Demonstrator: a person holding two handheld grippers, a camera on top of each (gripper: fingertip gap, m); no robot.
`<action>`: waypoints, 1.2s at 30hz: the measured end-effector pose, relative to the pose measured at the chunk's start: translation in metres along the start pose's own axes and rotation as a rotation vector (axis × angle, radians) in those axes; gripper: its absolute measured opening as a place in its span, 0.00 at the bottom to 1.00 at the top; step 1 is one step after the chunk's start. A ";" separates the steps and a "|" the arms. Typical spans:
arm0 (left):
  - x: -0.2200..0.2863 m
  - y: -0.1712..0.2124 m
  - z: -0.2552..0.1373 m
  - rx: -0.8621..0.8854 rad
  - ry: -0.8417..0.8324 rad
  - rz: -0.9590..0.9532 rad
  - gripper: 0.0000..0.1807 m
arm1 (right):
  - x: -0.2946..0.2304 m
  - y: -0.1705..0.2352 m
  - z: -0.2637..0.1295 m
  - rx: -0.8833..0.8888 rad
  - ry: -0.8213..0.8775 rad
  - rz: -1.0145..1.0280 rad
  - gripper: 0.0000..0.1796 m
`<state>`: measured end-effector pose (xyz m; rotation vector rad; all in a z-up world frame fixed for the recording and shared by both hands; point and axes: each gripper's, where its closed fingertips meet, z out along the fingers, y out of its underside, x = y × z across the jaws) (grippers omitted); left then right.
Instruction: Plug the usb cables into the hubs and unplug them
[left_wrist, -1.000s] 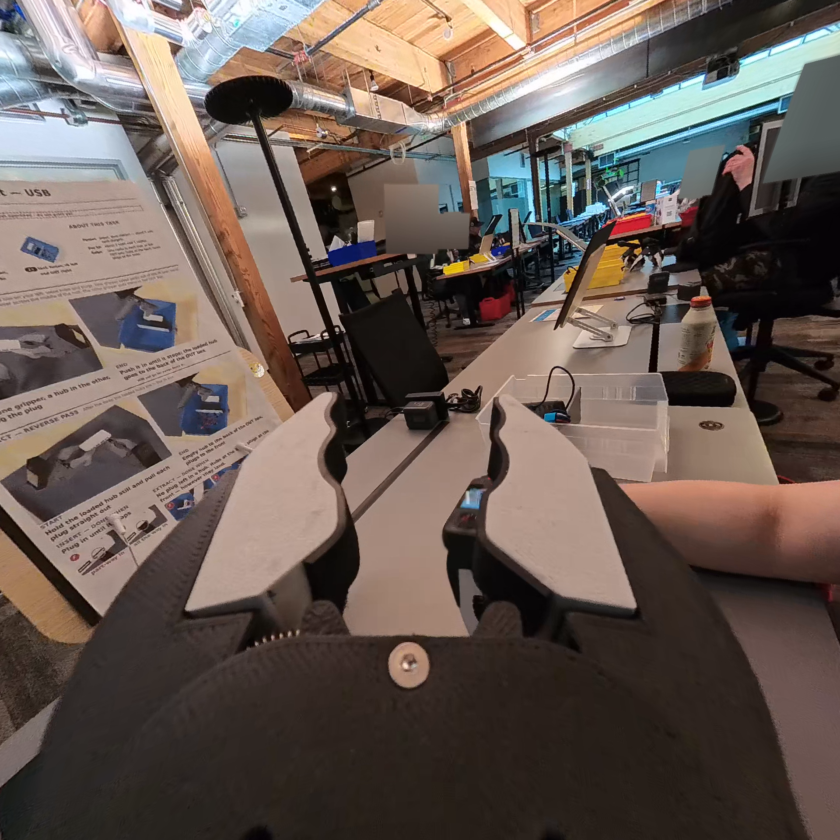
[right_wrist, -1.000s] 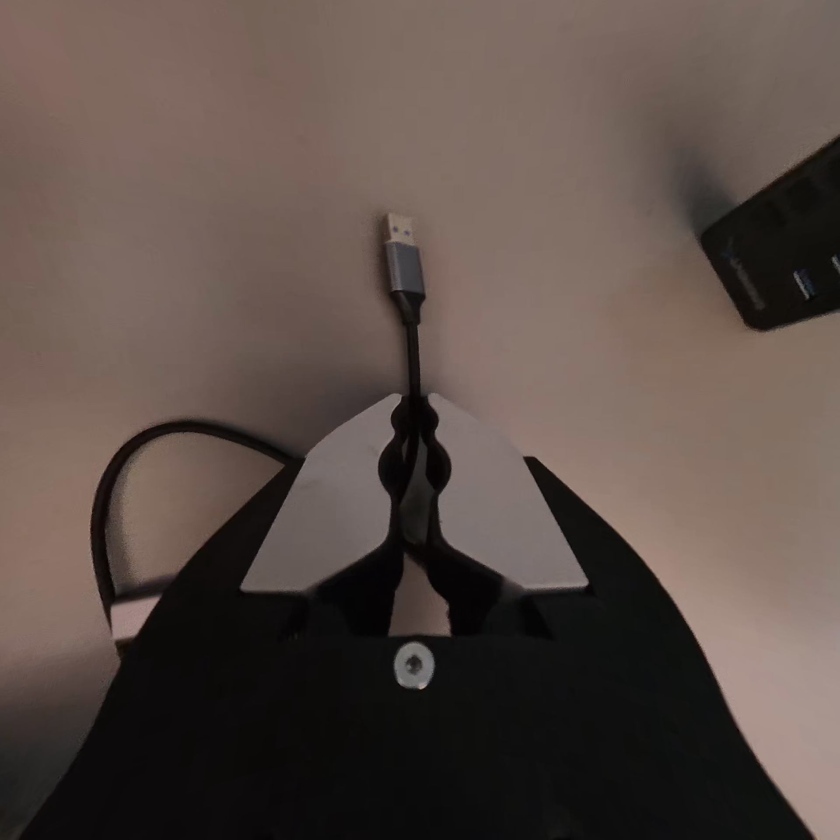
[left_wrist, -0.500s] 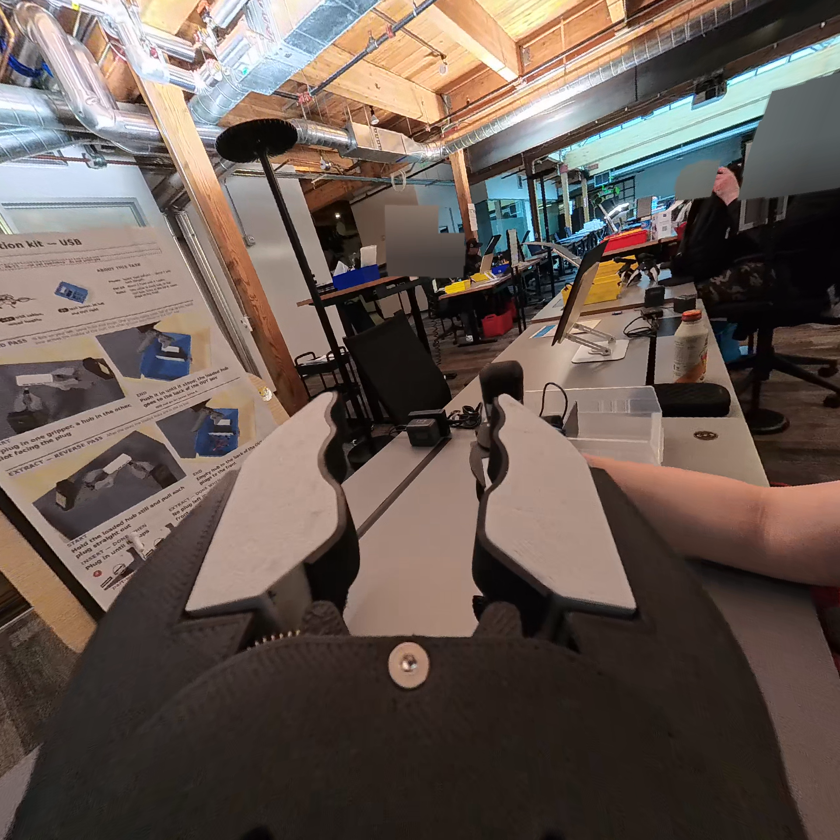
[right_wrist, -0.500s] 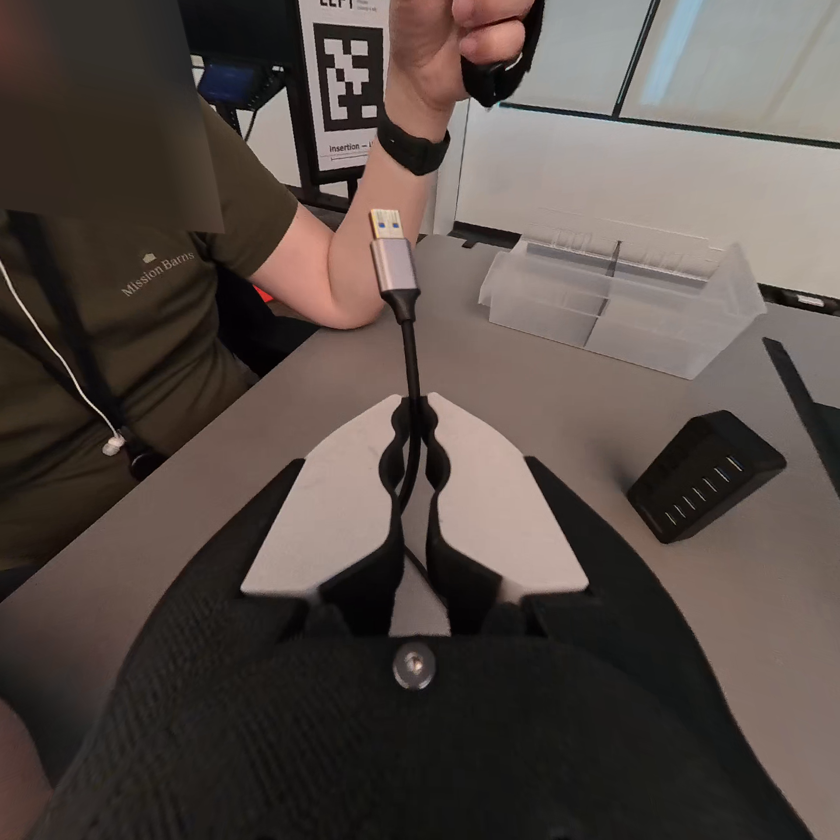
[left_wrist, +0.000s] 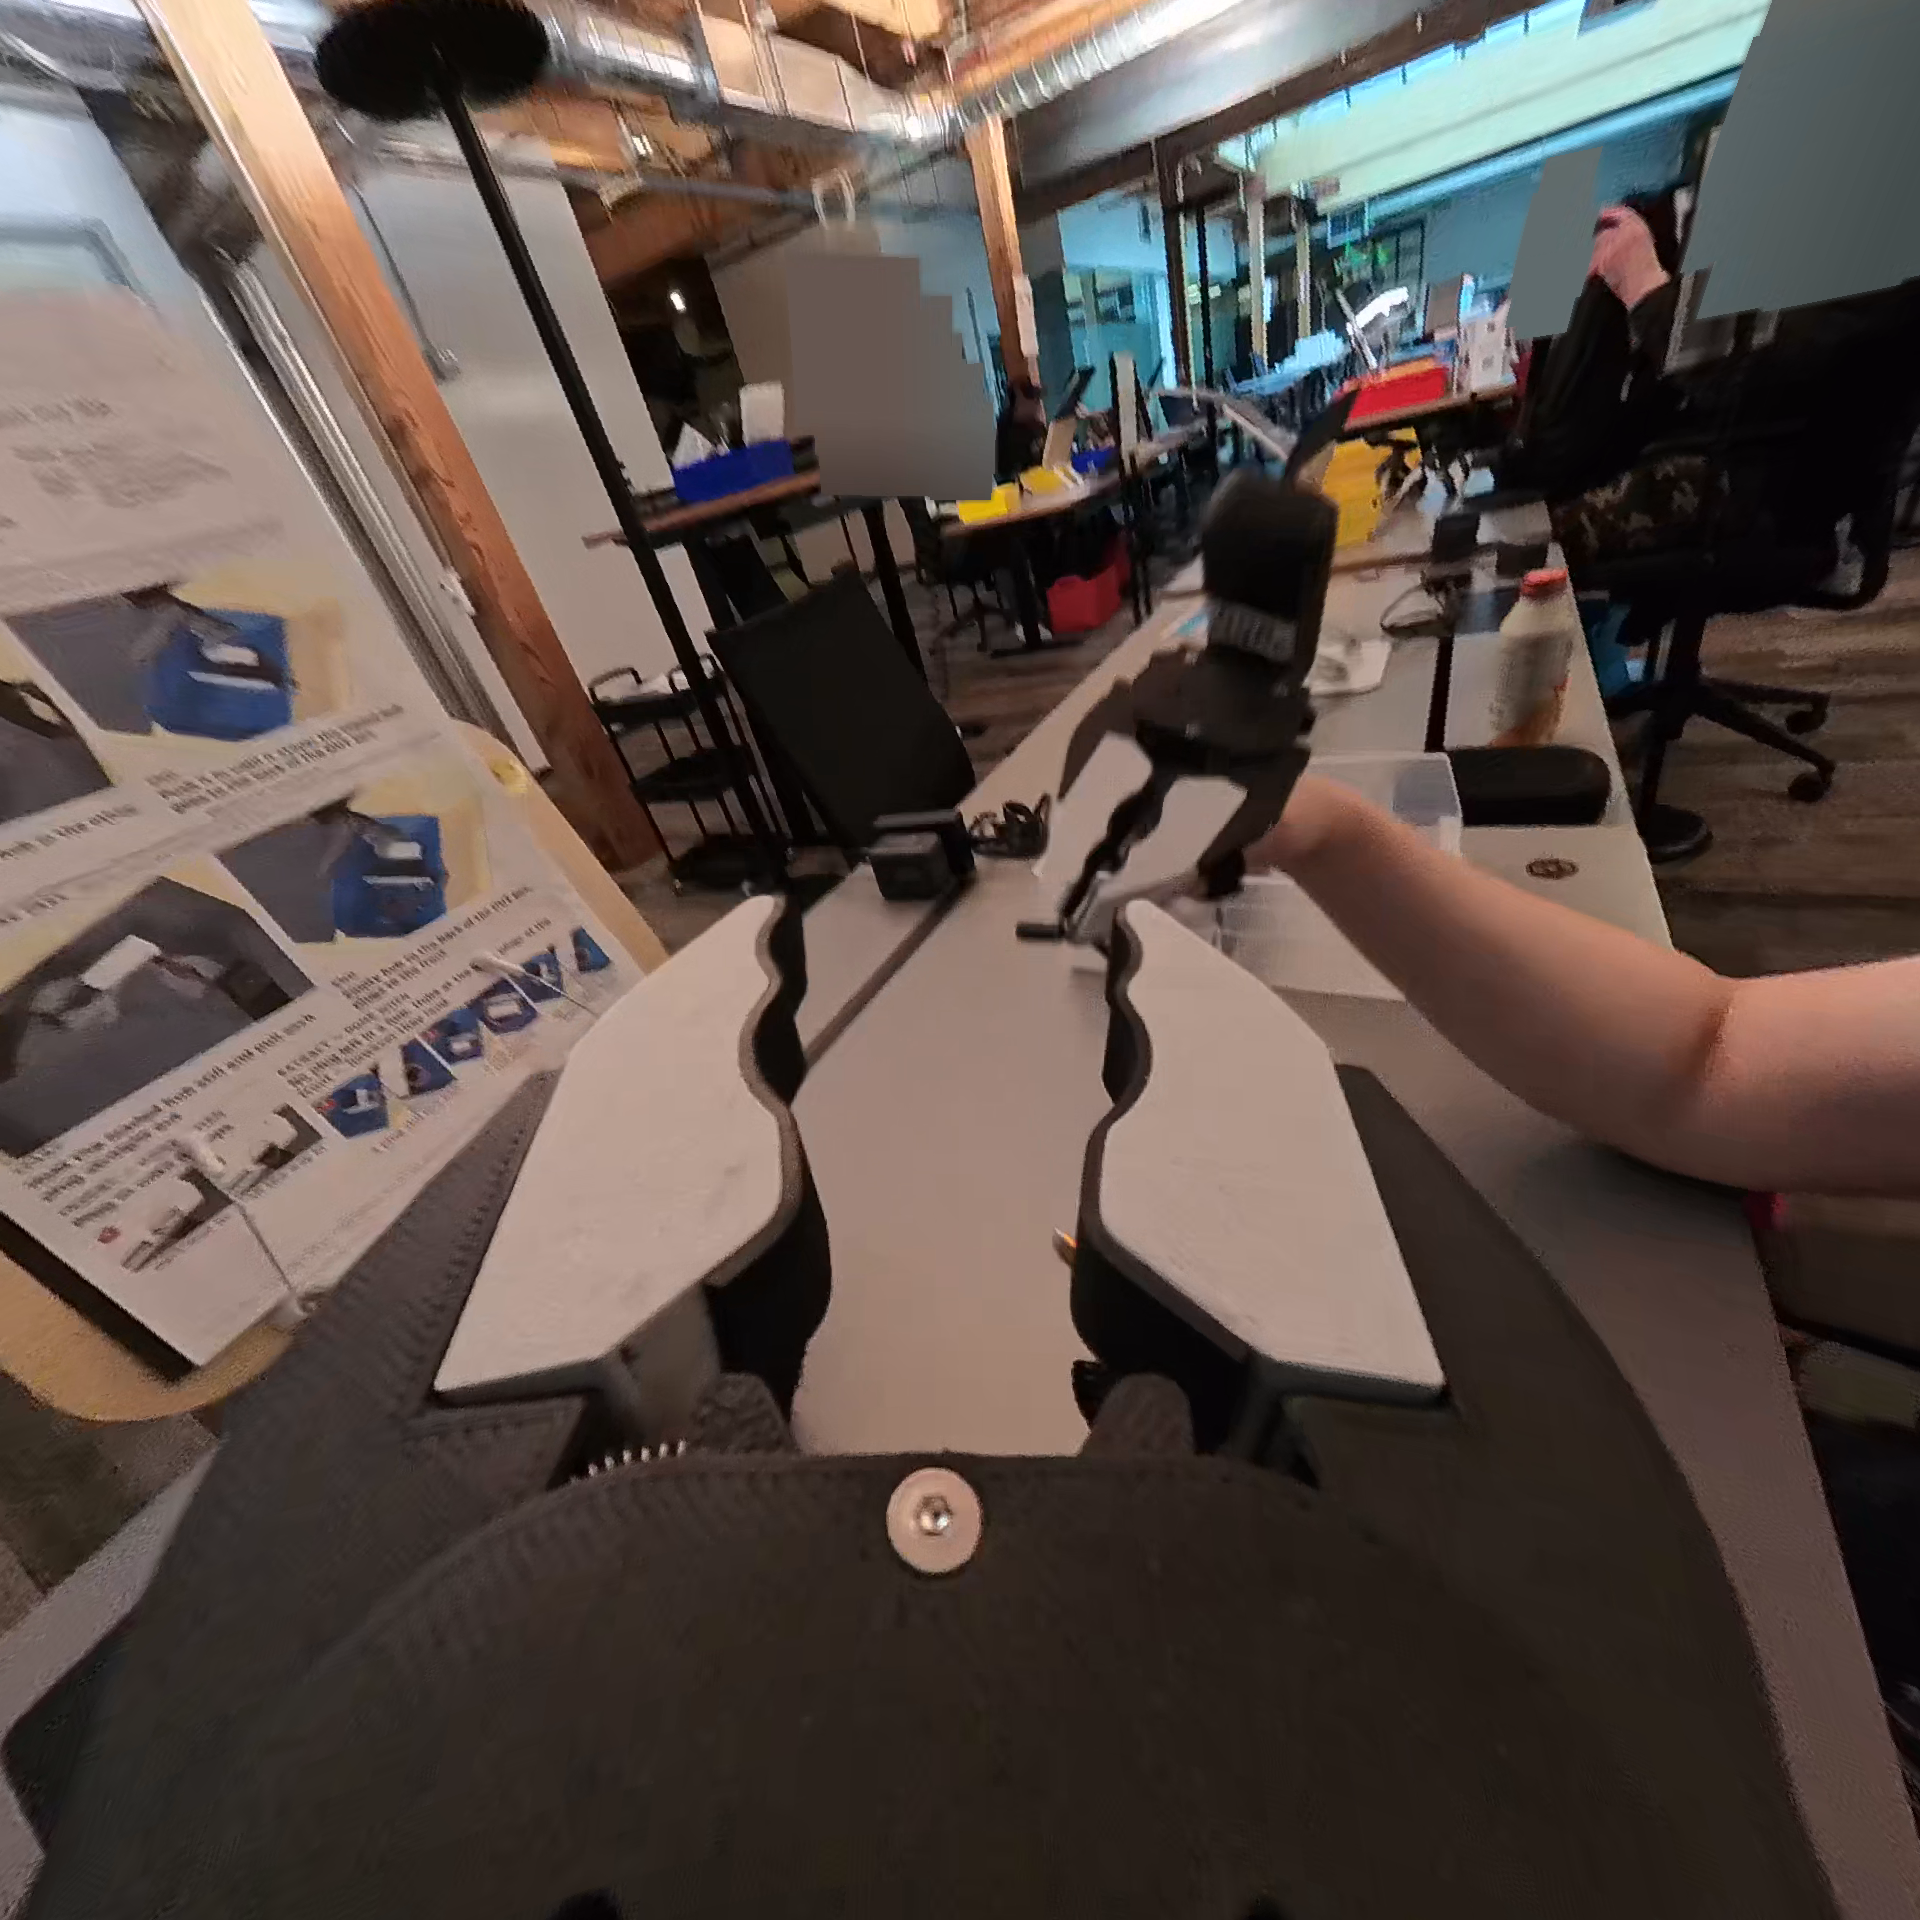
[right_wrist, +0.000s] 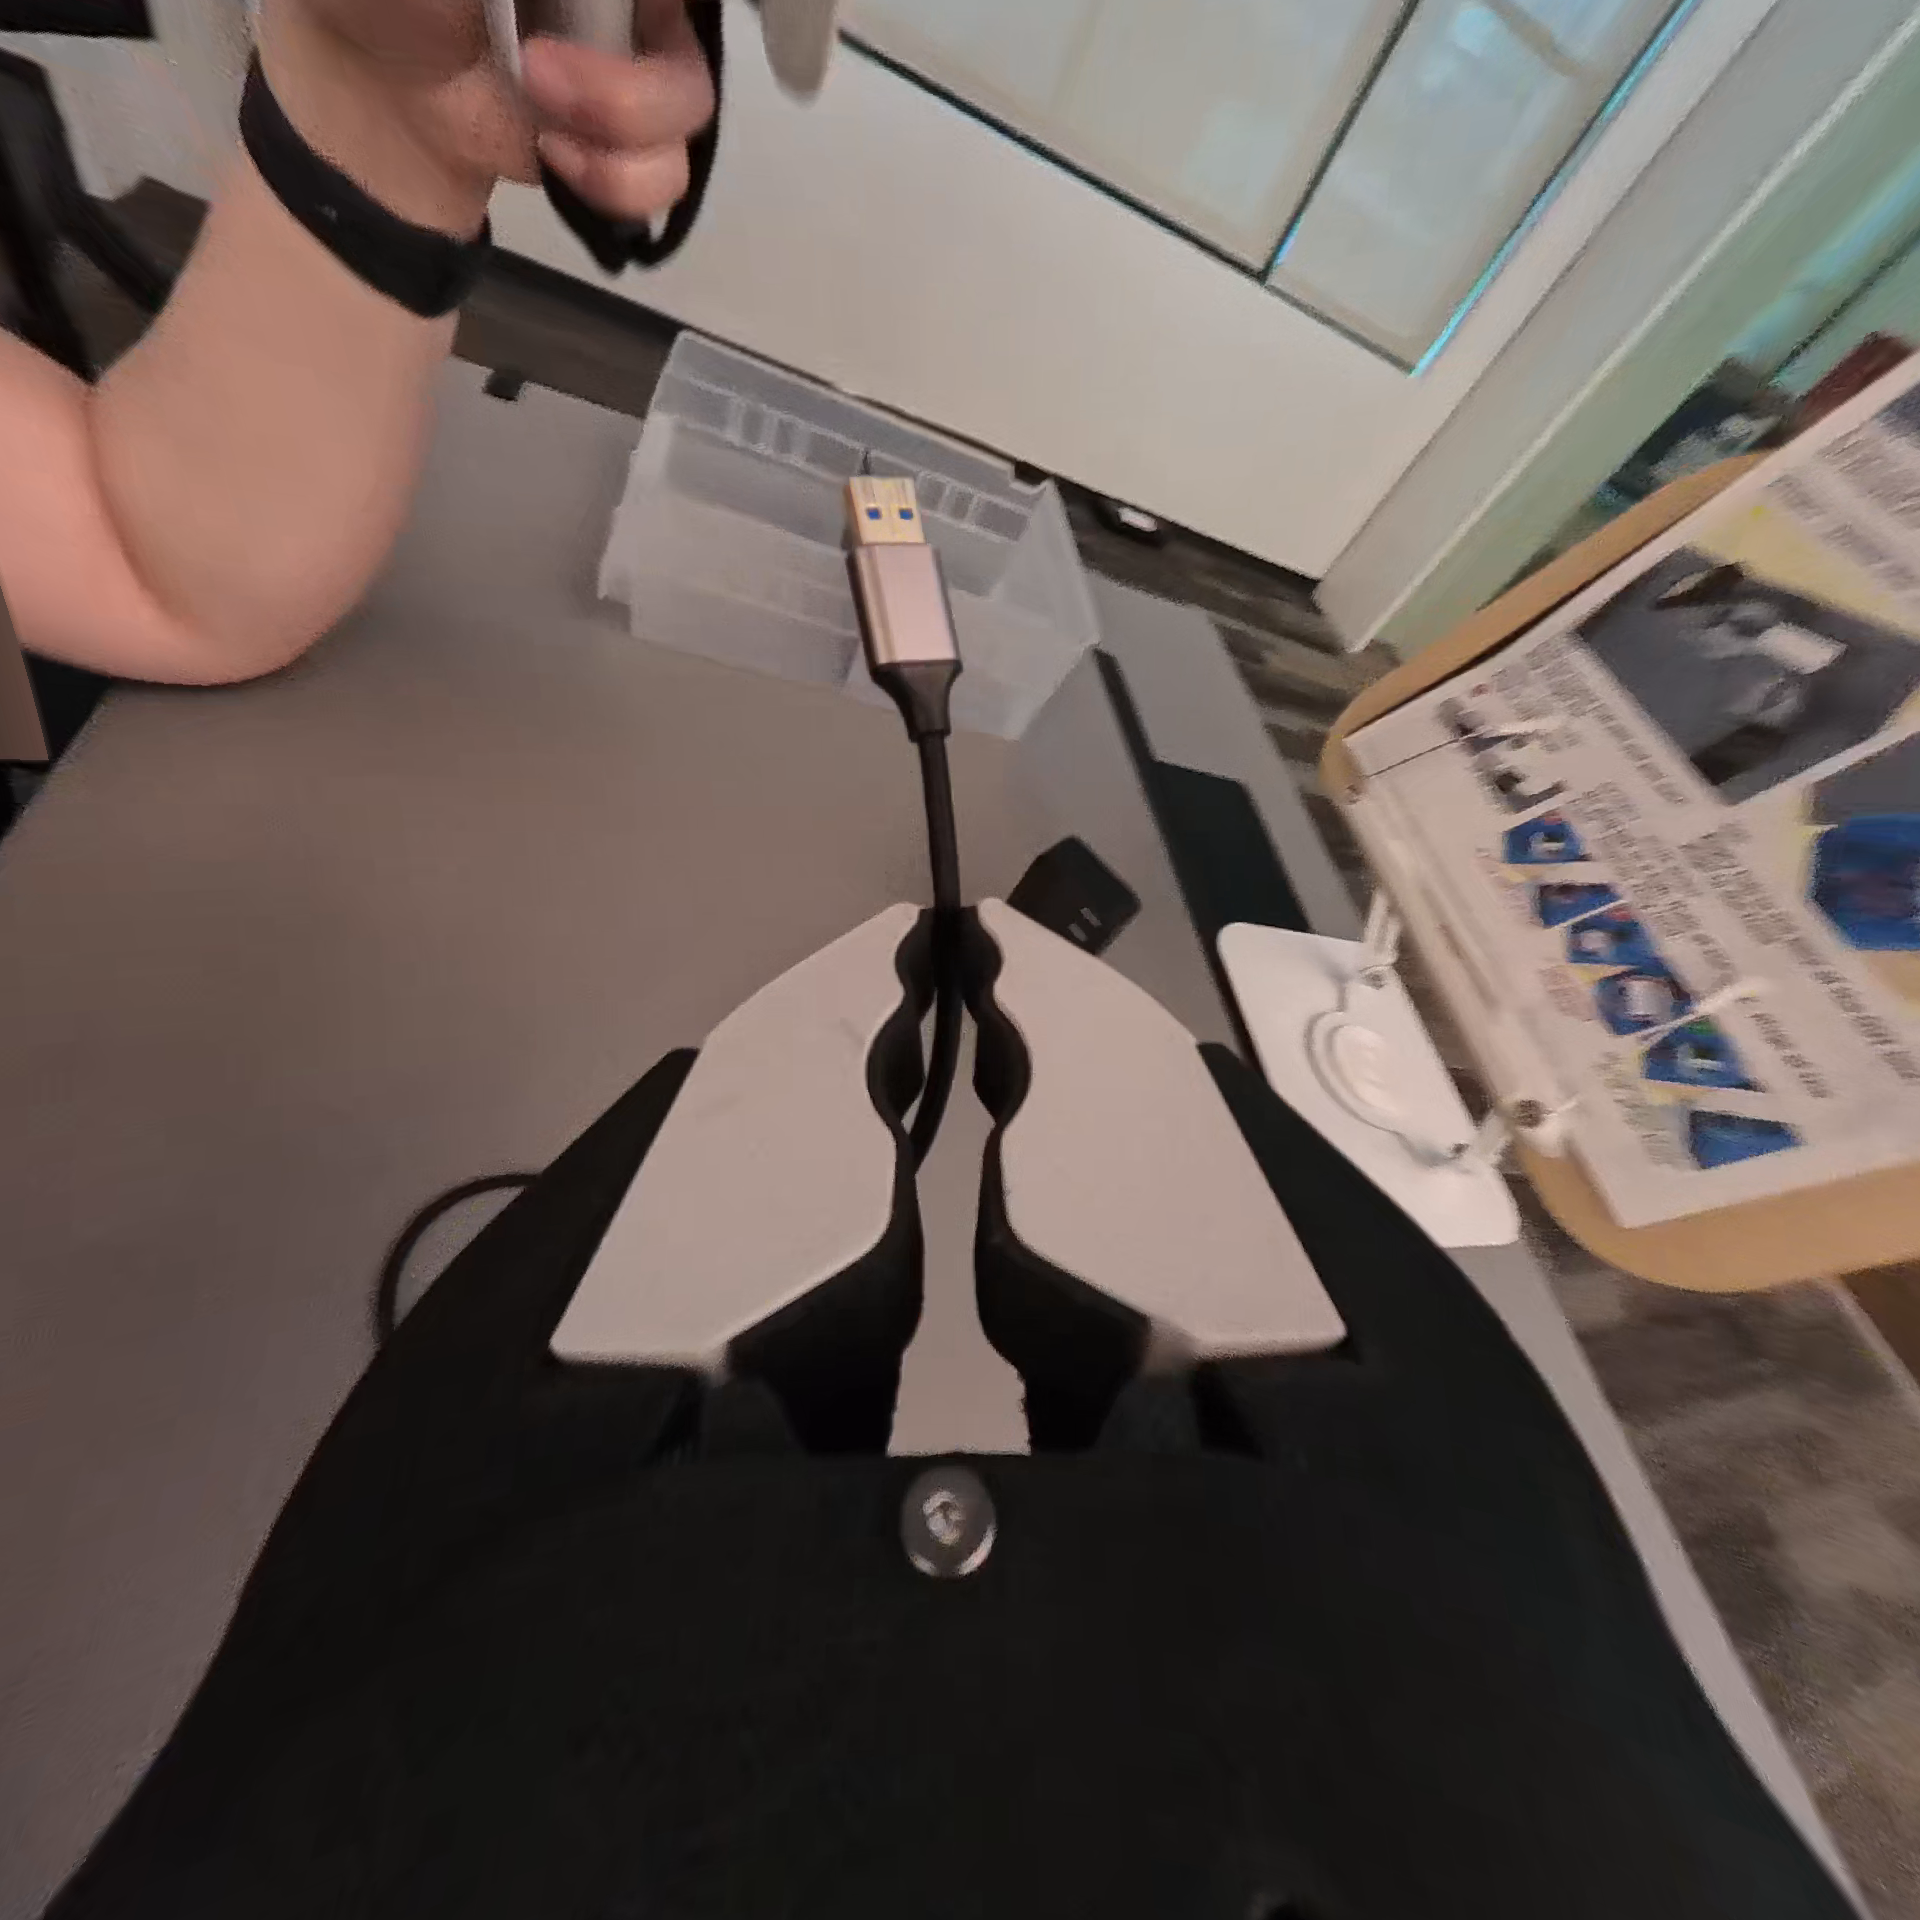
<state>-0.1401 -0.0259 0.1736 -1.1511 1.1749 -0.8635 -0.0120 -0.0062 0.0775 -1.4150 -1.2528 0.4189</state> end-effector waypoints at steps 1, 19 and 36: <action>0.001 0.006 0.006 -0.023 0.017 -0.007 0.31 | 0.002 -0.006 -0.003 0.001 0.033 -0.017 0.02; 0.019 0.073 0.077 -0.187 0.176 -0.026 0.21 | -0.005 -0.007 0.022 -0.203 0.160 -0.205 0.02; 0.022 0.084 0.074 -0.246 0.214 0.029 0.09 | -0.009 -0.007 0.026 -0.210 0.139 -0.197 0.02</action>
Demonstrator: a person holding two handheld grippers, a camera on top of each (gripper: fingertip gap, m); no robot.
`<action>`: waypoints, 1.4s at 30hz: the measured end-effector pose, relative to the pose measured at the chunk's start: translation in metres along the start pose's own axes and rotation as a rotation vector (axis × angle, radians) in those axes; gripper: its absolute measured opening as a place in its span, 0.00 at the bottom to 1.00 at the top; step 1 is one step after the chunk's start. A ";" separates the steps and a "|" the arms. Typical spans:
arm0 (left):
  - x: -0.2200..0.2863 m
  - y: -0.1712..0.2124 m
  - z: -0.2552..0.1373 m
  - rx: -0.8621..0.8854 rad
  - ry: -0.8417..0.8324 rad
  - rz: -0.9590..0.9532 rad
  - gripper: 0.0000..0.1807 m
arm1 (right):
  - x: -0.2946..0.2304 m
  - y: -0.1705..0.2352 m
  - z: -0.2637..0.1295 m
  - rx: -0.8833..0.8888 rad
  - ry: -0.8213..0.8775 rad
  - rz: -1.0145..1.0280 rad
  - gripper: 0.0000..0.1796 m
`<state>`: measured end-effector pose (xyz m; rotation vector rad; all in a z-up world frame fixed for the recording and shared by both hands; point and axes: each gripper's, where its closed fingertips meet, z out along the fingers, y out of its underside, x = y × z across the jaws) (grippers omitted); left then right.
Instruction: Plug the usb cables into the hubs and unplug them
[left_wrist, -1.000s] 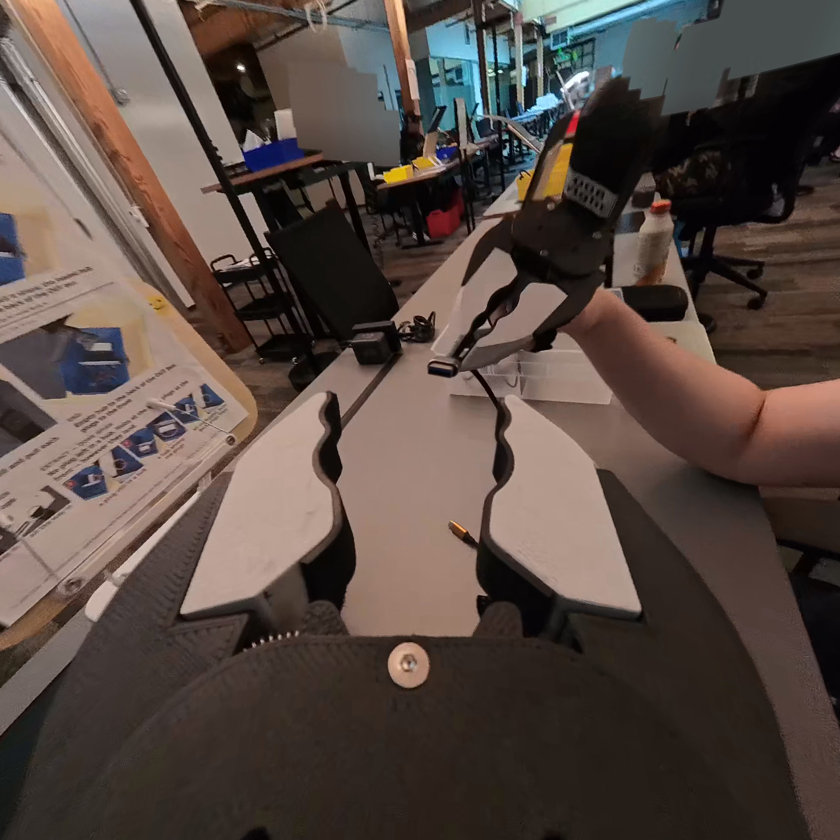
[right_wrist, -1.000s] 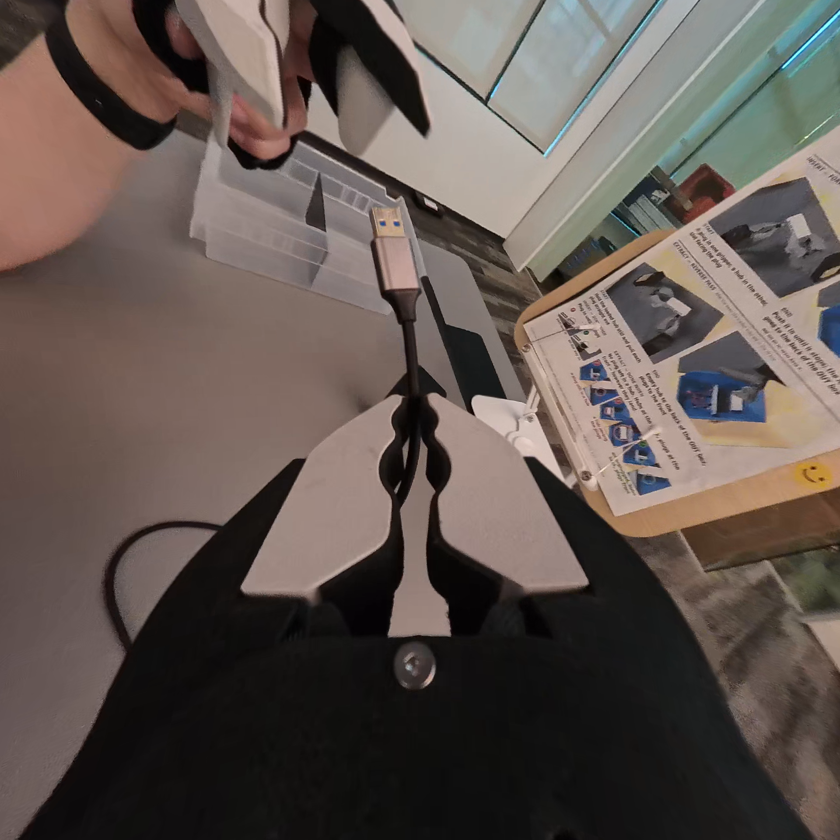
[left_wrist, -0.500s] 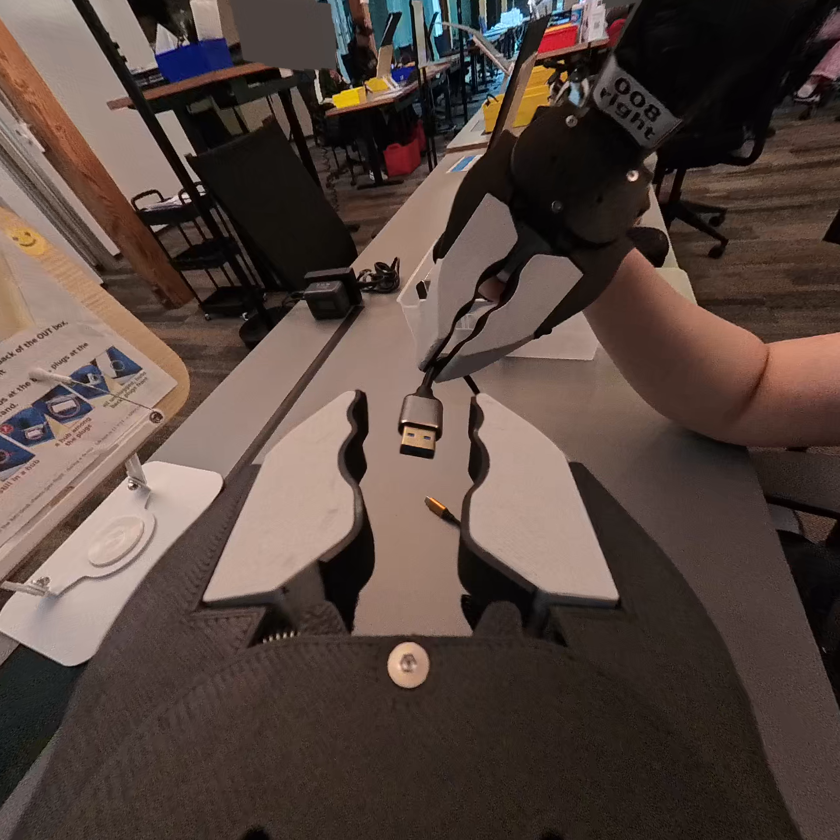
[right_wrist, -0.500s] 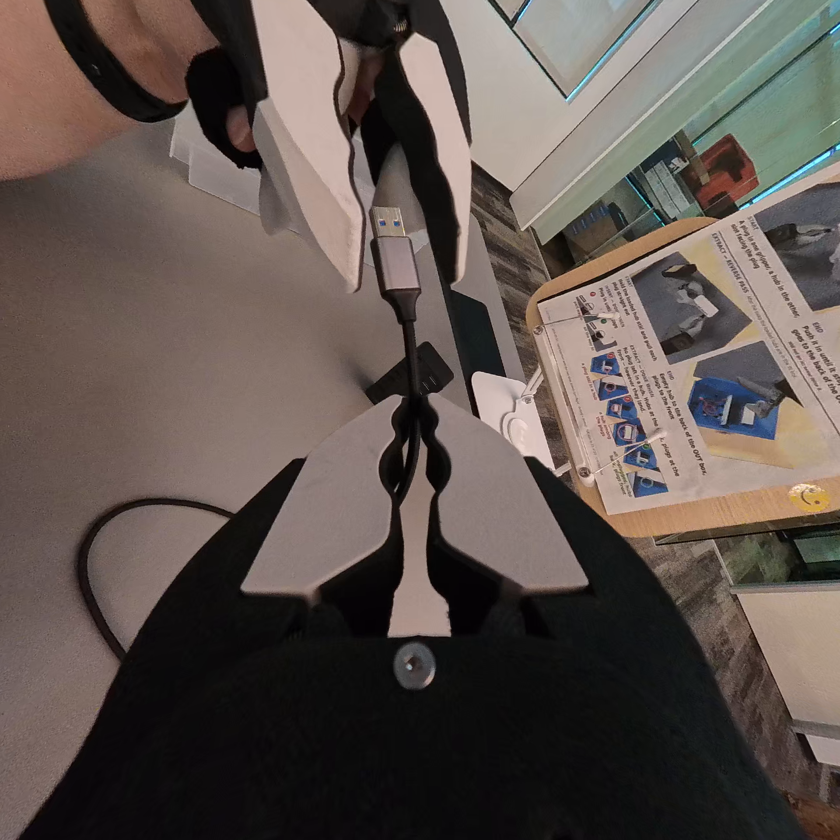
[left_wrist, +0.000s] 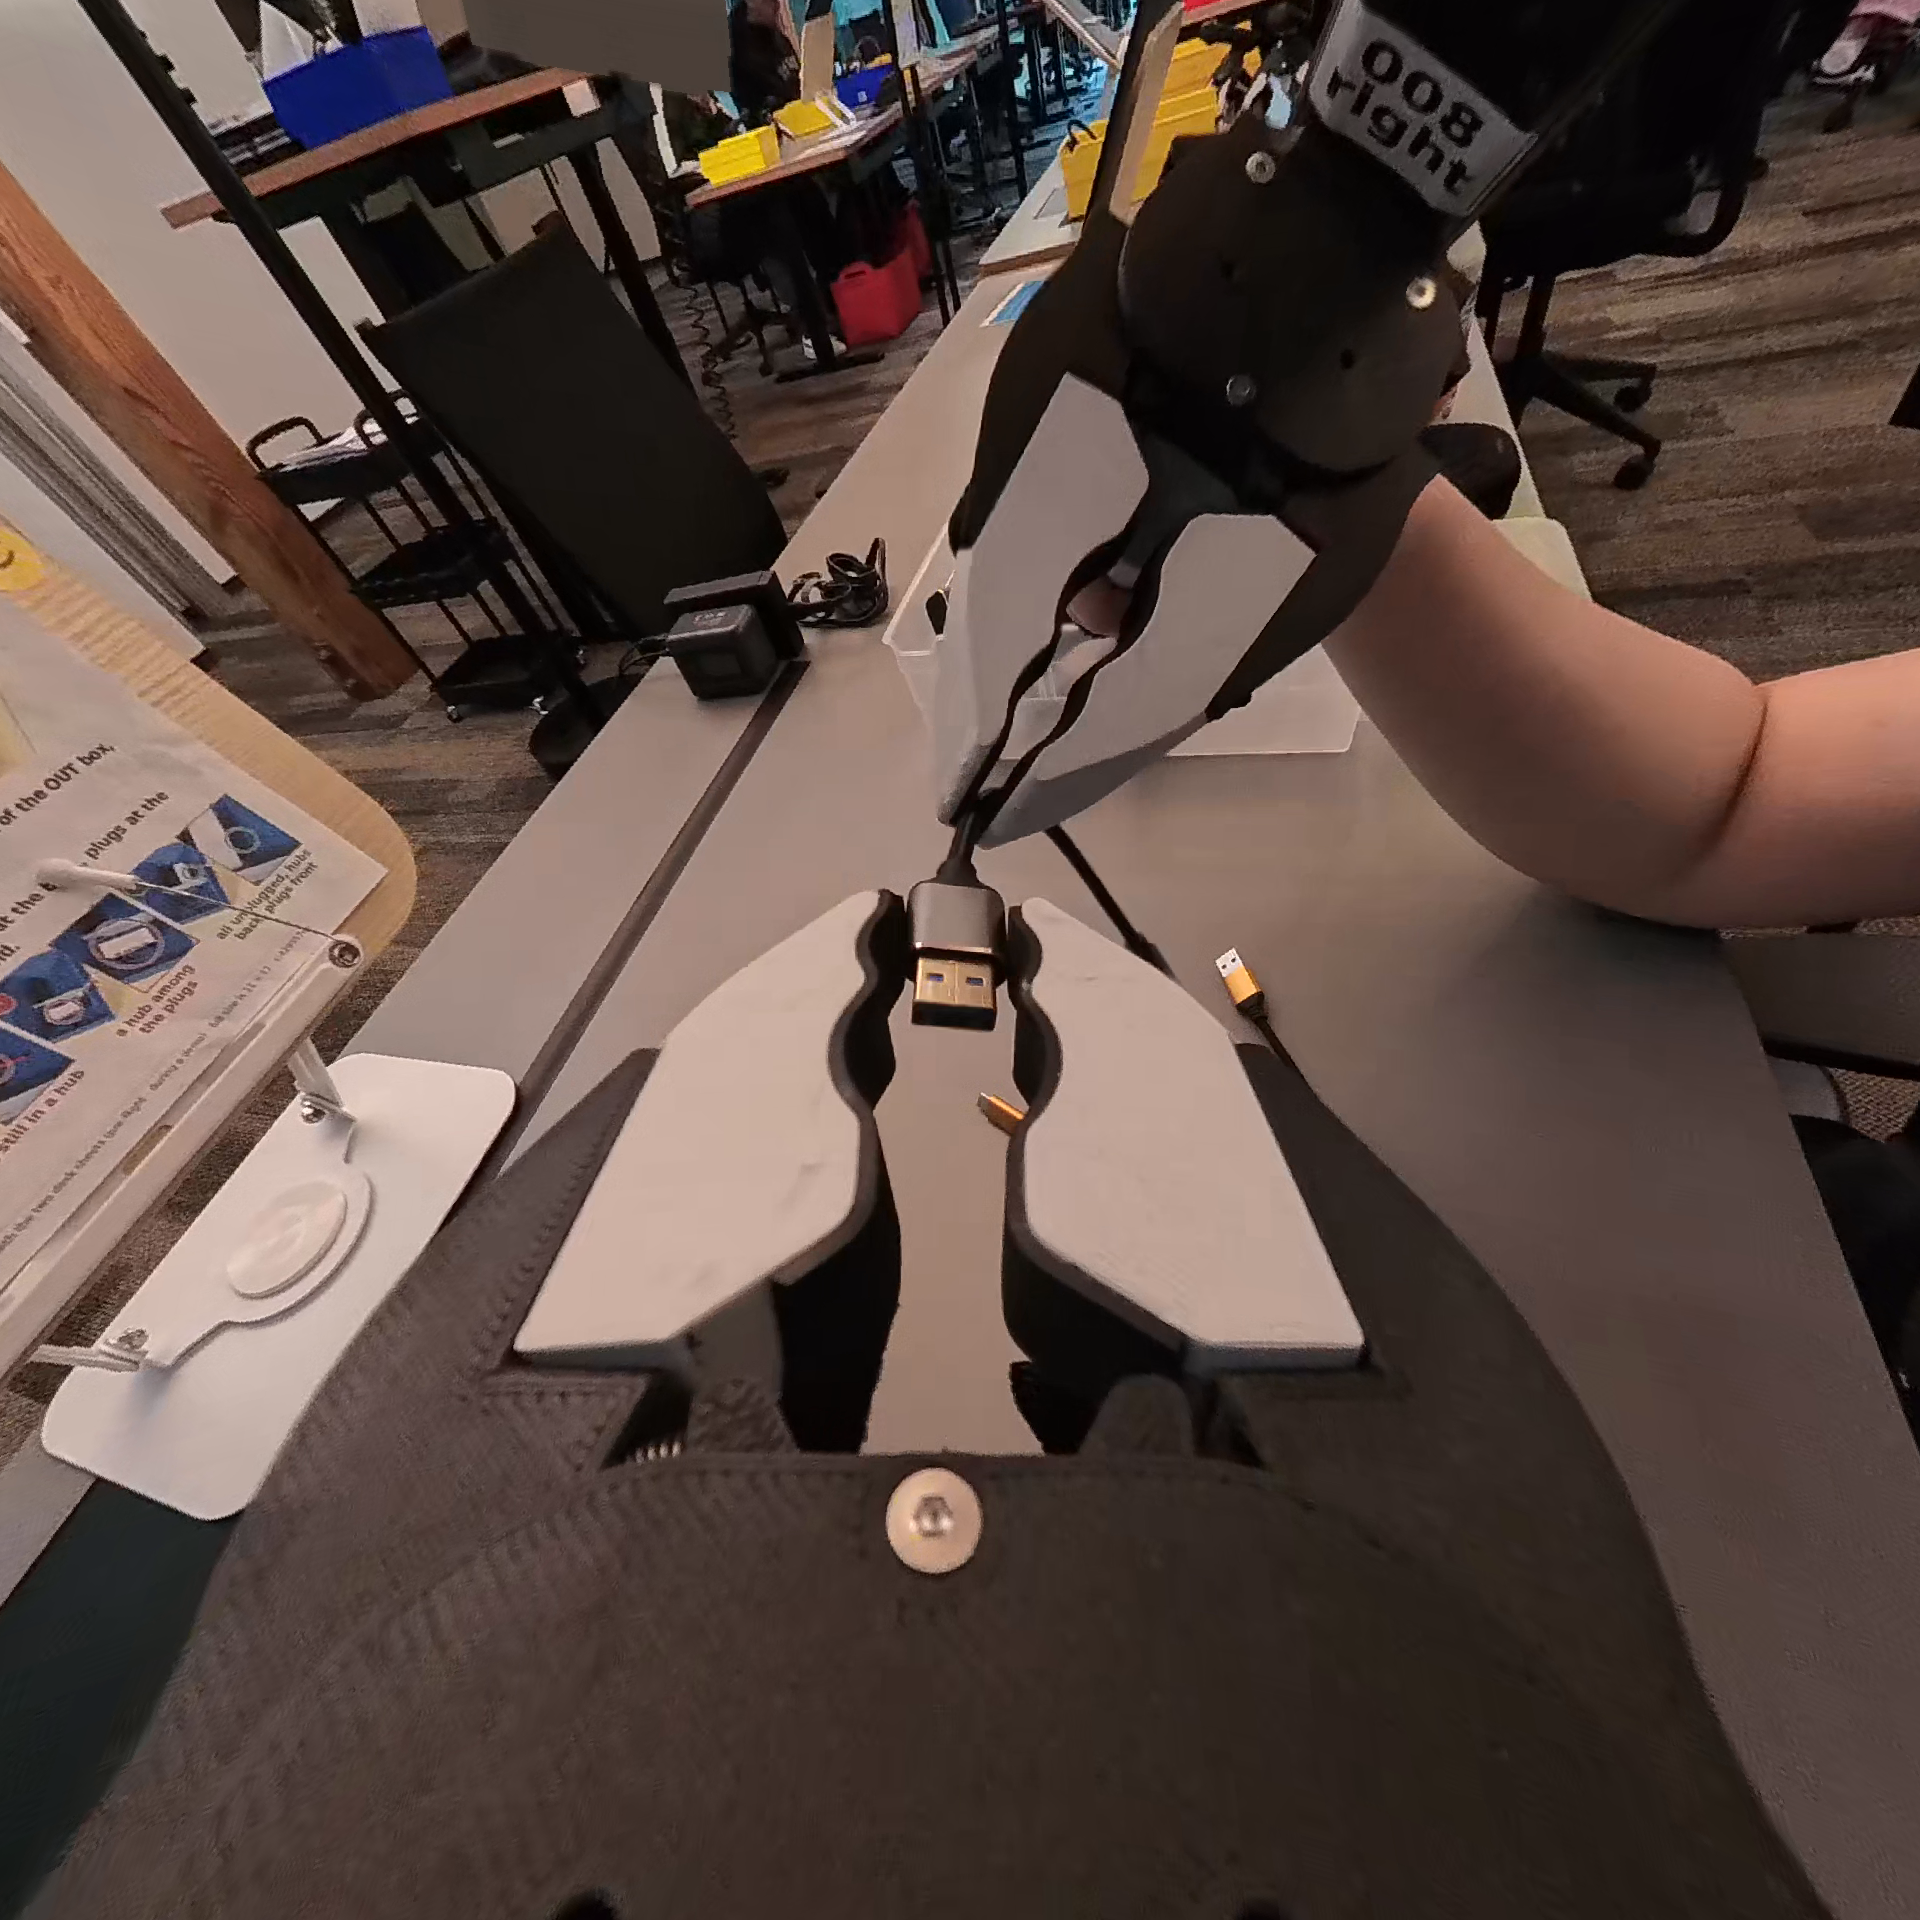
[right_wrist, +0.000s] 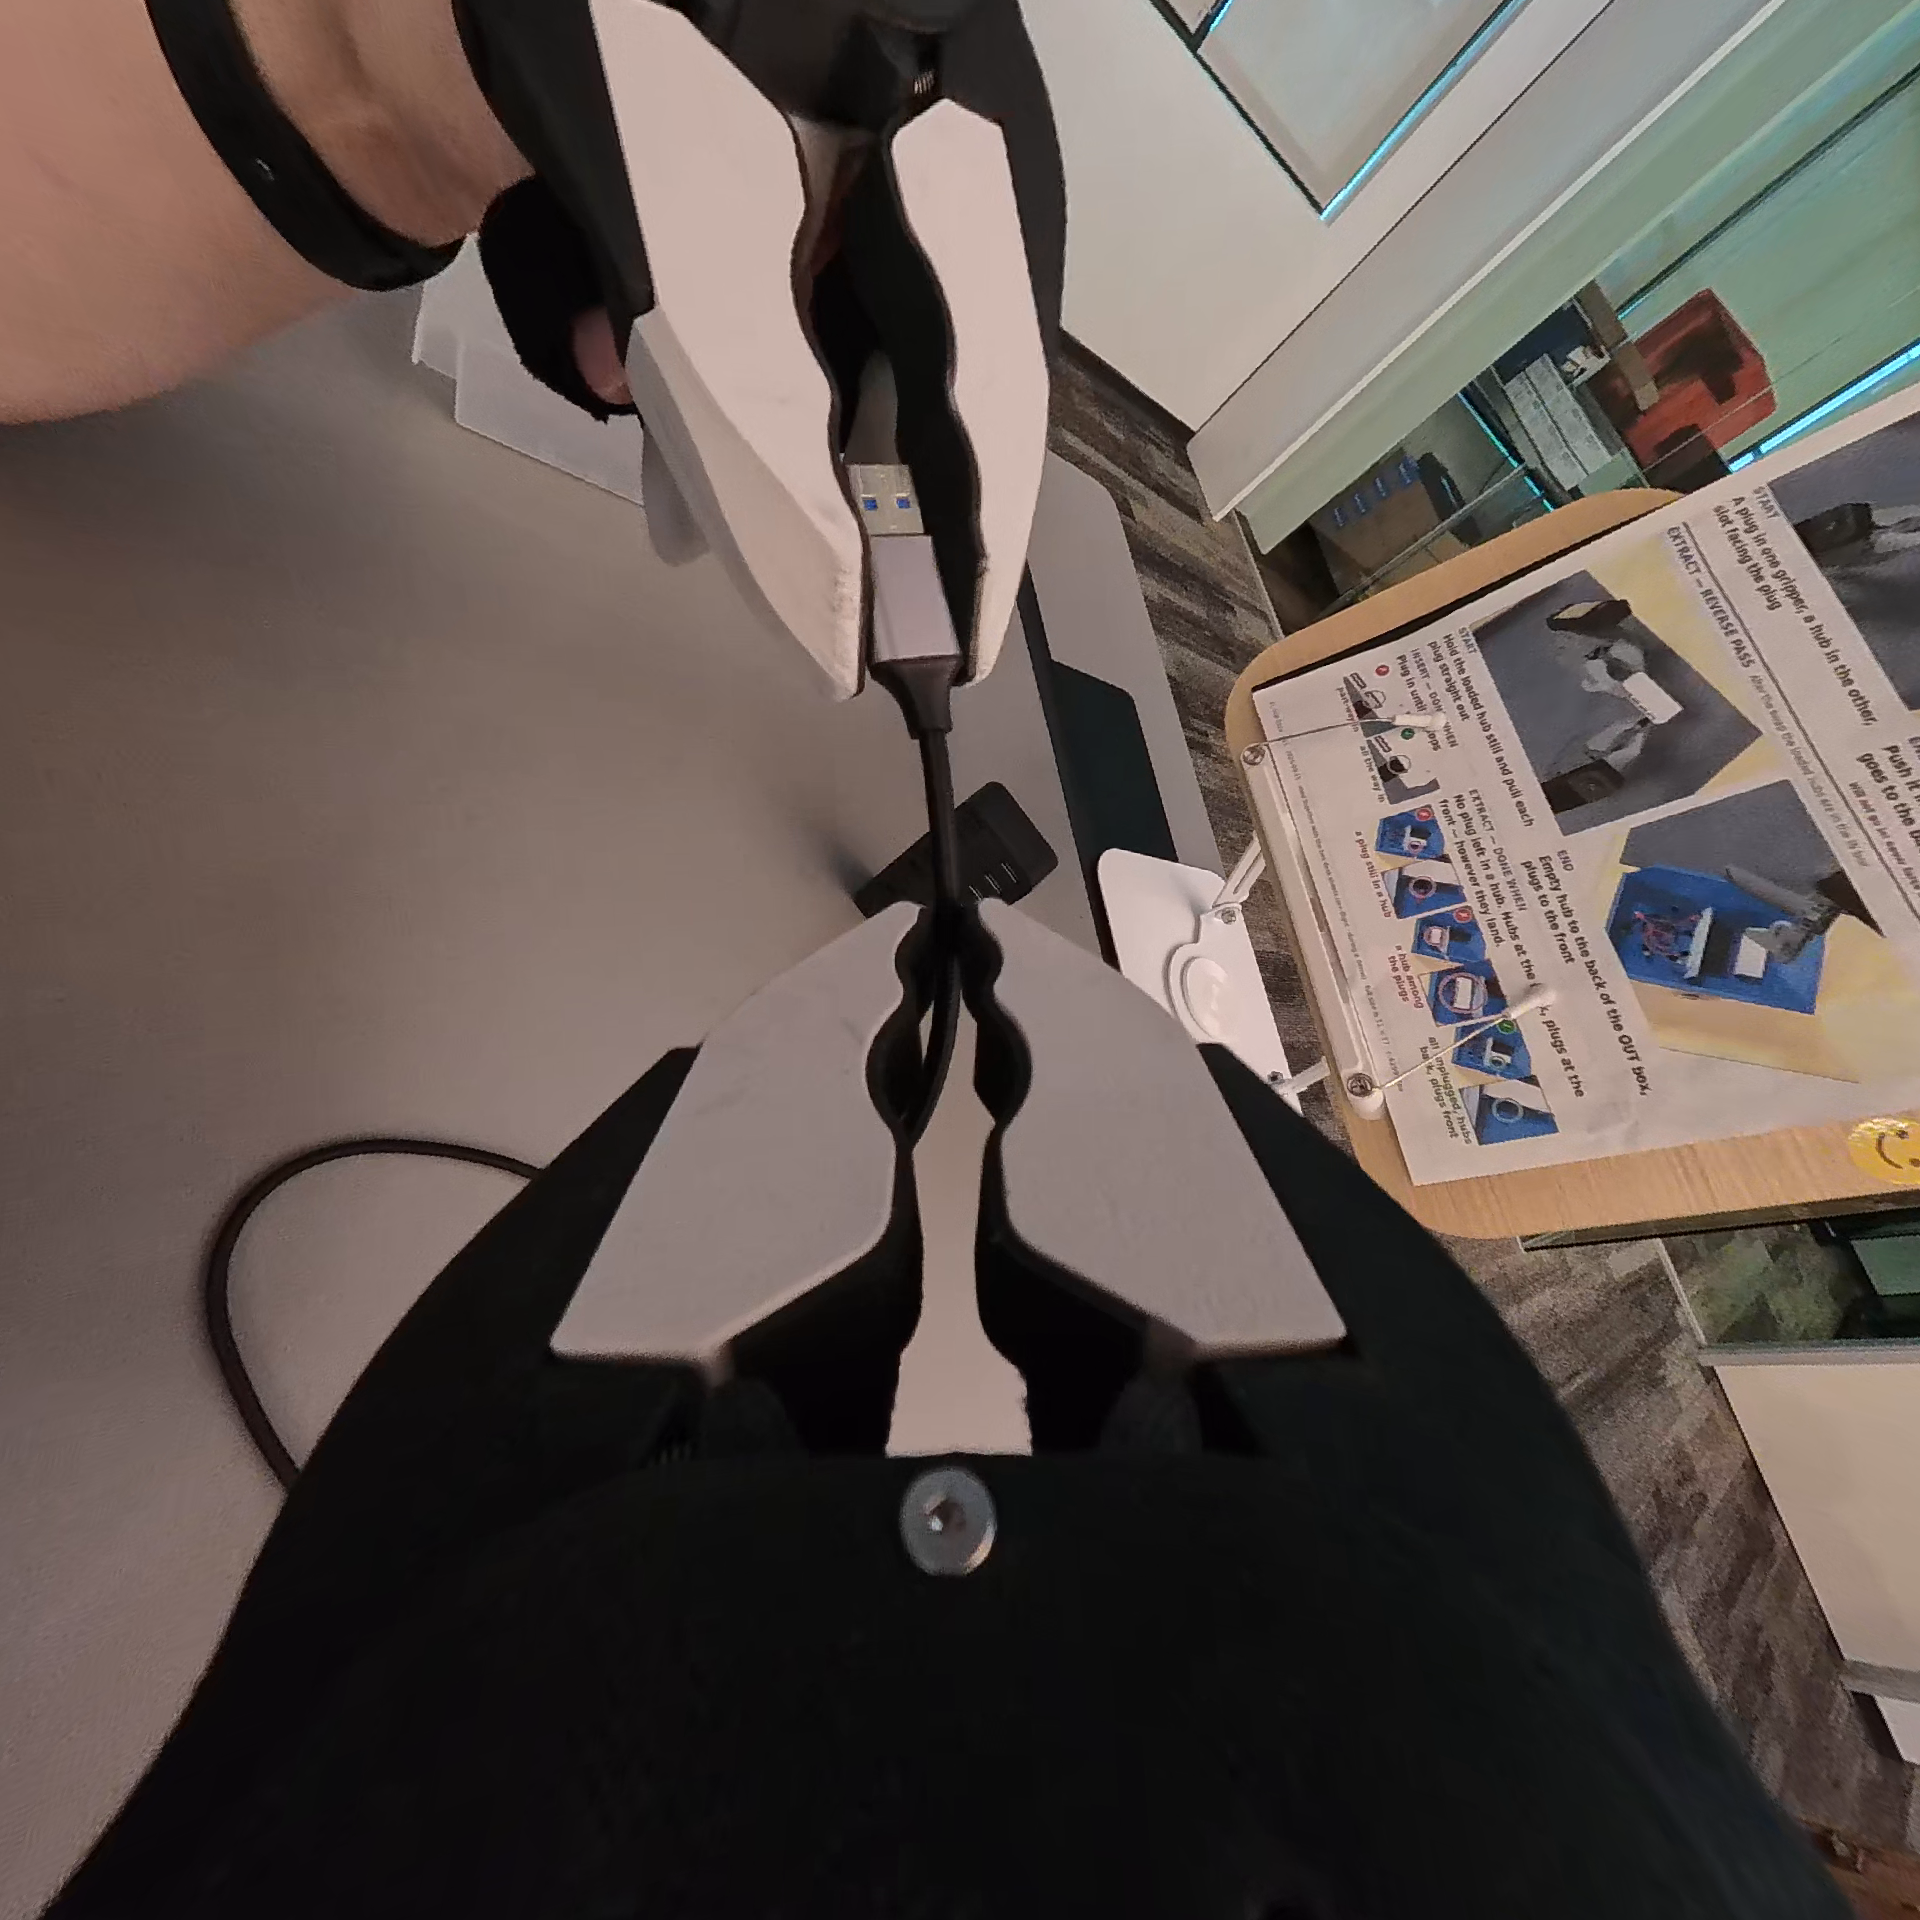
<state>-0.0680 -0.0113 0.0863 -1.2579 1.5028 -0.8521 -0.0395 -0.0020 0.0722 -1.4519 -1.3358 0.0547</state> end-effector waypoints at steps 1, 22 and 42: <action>0.000 -0.002 0.000 0.007 -0.001 -0.001 0.09 | 0.000 0.000 0.000 0.003 0.000 0.001 0.02; 0.054 -0.066 -0.021 0.341 0.264 -0.071 0.09 | 0.024 0.008 0.030 0.596 0.173 0.141 0.21; 0.017 -0.047 -0.022 0.301 0.135 -0.086 0.09 | 0.003 -0.075 -0.027 0.958 0.019 0.248 0.10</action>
